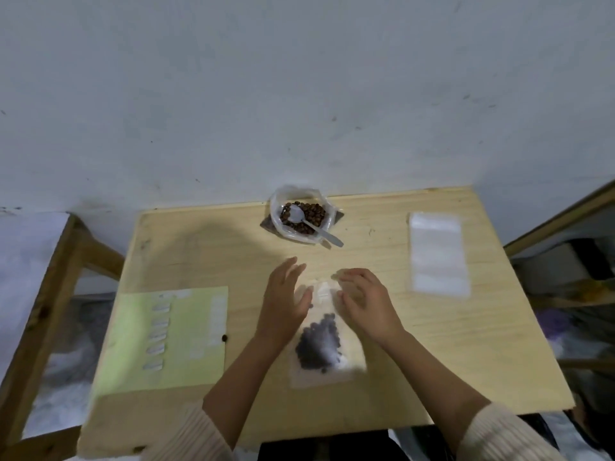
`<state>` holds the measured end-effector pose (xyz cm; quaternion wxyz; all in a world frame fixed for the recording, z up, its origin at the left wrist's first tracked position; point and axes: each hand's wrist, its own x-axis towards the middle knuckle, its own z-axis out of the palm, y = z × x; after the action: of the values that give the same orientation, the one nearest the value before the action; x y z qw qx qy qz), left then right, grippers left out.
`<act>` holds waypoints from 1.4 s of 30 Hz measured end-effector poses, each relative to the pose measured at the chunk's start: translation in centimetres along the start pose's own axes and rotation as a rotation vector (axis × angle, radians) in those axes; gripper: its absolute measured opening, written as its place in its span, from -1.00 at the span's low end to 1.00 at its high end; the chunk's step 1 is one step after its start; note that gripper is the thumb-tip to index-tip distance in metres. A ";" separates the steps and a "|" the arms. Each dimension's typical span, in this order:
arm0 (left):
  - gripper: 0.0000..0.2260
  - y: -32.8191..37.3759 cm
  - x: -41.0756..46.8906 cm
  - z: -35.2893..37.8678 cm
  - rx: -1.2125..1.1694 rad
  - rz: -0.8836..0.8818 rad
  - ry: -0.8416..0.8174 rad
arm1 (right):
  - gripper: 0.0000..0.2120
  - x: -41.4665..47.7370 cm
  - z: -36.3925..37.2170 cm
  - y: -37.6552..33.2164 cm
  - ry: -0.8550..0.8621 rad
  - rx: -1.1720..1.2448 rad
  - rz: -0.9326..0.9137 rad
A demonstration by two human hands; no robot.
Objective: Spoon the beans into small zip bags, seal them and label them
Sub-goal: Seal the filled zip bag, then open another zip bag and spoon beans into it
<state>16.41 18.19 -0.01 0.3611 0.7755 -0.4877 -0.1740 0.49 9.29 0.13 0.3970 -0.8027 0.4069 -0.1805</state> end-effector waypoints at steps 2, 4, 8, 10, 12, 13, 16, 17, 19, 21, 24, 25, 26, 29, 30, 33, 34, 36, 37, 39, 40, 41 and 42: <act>-0.68 3.2 2.1 0.1 -0.026 0.091 0.144 | -0.81 0.7 -2.8 0.3 0.110 0.042 -0.044; -0.71 6.6 4.4 0.8 -0.061 0.171 0.233 | -0.87 1.5 -6.0 1.2 0.218 0.054 -0.064; -0.71 12.8 8.3 4.7 -0.099 0.195 0.184 | -0.88 3.1 -12.2 4.6 0.322 0.045 0.006; -0.65 14.8 9.0 7.6 -0.100 0.143 0.085 | -0.83 3.5 -14.7 7.0 0.307 0.015 0.106; -0.54 15.5 8.9 10.9 -0.053 0.100 -0.022 | -0.75 3.6 -16.7 9.3 0.243 -0.033 0.230; -0.49 15.6 8.6 12.5 -0.018 0.089 -0.067 | -0.70 3.5 -17.5 10.3 0.204 -0.052 0.286; -0.51 15.3 8.1 16.1 0.020 -0.016 -0.205 | -0.64 3.1 -19.0 12.5 0.100 -0.111 0.365; -0.50 15.1 8.1 17.0 0.021 -0.069 -0.245 | -0.66 3.1 -19.2 13.0 0.072 -0.131 0.367; -0.46 14.5 8.3 18.3 0.014 -0.151 -0.300 | -0.71 3.0 -19.4 13.6 0.041 -0.142 0.355; -0.44 14.2 8.5 19.3 0.009 -0.175 -0.323 | -0.74 3.1 -19.3 14.0 0.038 -0.115 0.343; -0.45 14.5 8.4 19.8 0.011 -0.207 -0.333 | -0.70 3.5 -19.0 14.1 0.042 -0.051 0.341; -0.47 14.5 8.4 20.0 0.006 -0.204 -0.315 | -0.68 3.6 -18.8 14.2 0.046 -0.038 0.347; -0.48 14.6 8.4 20.1 -0.001 -0.202 -0.290 | -0.67 3.8 -18.6 14.2 0.055 -0.024 0.357; -0.53 15.1 8.4 20.0 -0.040 -0.192 -0.214 | -0.65 4.0 -18.4 14.3 0.111 0.019 0.370; -0.55 15.3 8.5 19.9 -0.055 -0.185 -0.185 | -0.65 4.0 -18.3 14.3 0.134 0.029 0.370; -0.61 15.7 8.6 19.8 -0.094 -0.165 -0.062 | -0.65 4.1 -18.1 14.4 0.227 0.086 0.368; -0.63 15.9 8.8 19.8 -0.125 -0.174 -0.016 | -0.66 4.2 -18.1 14.3 0.261 0.112 0.374; -0.66 16.2 9.2 19.6 -0.202 -0.211 0.057 | -0.72 4.4 -18.2 14.2 0.332 0.179 0.390; -0.67 16.3 9.4 19.5 -0.237 -0.231 0.082 | -0.76 4.5 -18.3 14.1 0.366 0.238 0.408; -0.66 16.3 9.8 19.4 -0.304 -0.268 0.108 | -0.80 4.8 -18.6 13.9 0.414 0.381 0.454; -0.66 16.2 9.8 19.4 -0.325 -0.279 0.107 | -0.82 5.0 -18.6 13.9 0.426 0.422 0.471; -0.65 16.3 9.9 19.3 -0.336 -0.285 0.102 | -0.84 5.2 -18.5 14.0 0.426 0.430 0.482; -0.64 16.2 9.9 19.3 -0.342 -0.288 0.095 | -0.87 5.3 -18.4 14.0 0.418 0.426 0.489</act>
<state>-1.21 -2.38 -0.45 0.4812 0.7720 -0.3179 -0.2671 -14.75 -8.95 0.38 0.4946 -0.5274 0.6119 -0.3207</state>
